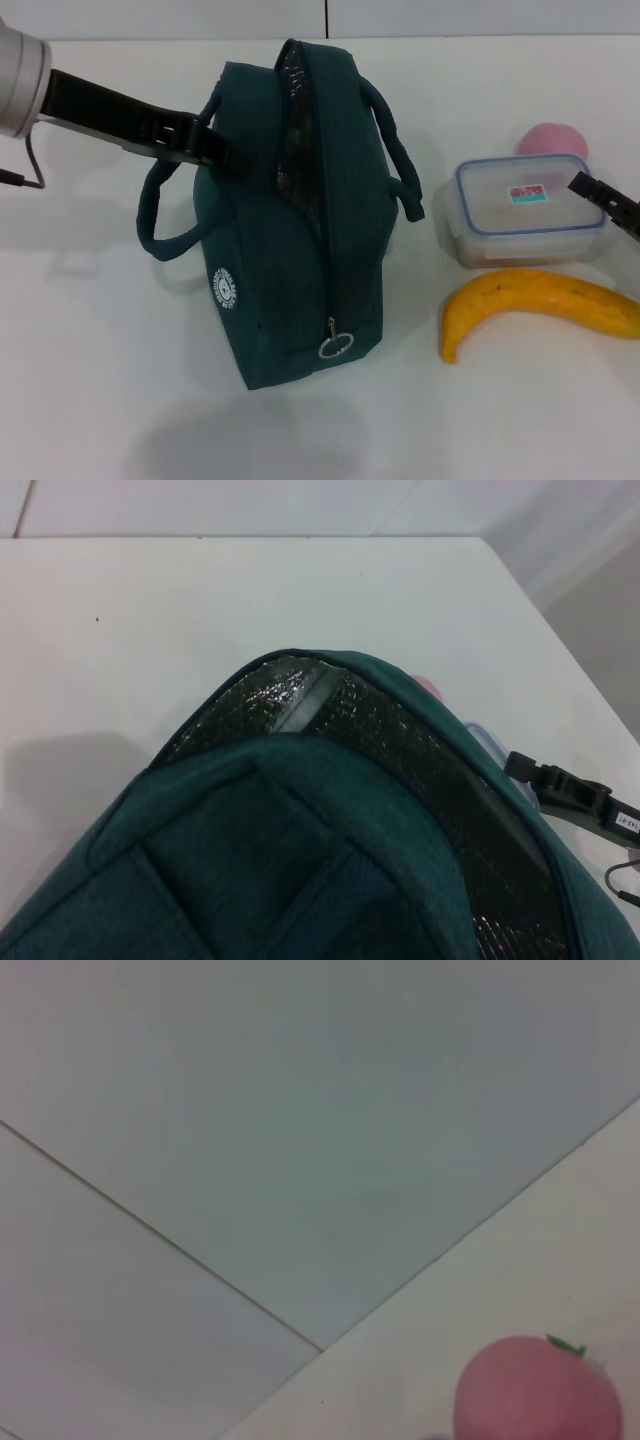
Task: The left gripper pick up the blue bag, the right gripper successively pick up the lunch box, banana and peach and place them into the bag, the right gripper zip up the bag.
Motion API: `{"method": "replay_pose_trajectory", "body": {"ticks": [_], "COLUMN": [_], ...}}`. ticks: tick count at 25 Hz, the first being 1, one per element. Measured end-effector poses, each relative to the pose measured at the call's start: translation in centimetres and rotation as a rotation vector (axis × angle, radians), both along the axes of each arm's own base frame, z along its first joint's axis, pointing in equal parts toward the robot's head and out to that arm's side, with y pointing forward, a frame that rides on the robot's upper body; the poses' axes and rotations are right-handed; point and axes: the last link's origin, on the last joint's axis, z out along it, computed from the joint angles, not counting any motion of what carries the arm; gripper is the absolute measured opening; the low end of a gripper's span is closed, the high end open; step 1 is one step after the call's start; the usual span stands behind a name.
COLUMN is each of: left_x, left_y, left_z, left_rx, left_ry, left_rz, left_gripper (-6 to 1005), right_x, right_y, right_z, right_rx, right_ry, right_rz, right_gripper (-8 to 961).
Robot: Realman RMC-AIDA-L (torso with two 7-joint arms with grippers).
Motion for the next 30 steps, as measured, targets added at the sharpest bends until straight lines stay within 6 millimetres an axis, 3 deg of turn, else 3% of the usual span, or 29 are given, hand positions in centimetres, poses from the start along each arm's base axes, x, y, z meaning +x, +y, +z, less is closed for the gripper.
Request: {"method": "replay_pose_trajectory", "body": {"ticks": [18, 30], "left_x": [0.0, 0.1], "left_y": [0.0, -0.1], "left_z": [-0.2, -0.6], "left_rx": [0.003, -0.009], "left_ry": [-0.011, -0.016], "left_rz": [0.006, 0.006], "left_gripper": [40, 41], "right_x": [-2.1, -3.7], "right_y": [-0.8, 0.4], "right_z": [0.1, -0.8], "right_rx": [-0.006, -0.032], "right_ry": [0.141, 0.26], "right_rz": [0.092, 0.06], "right_gripper": [748, 727]}}
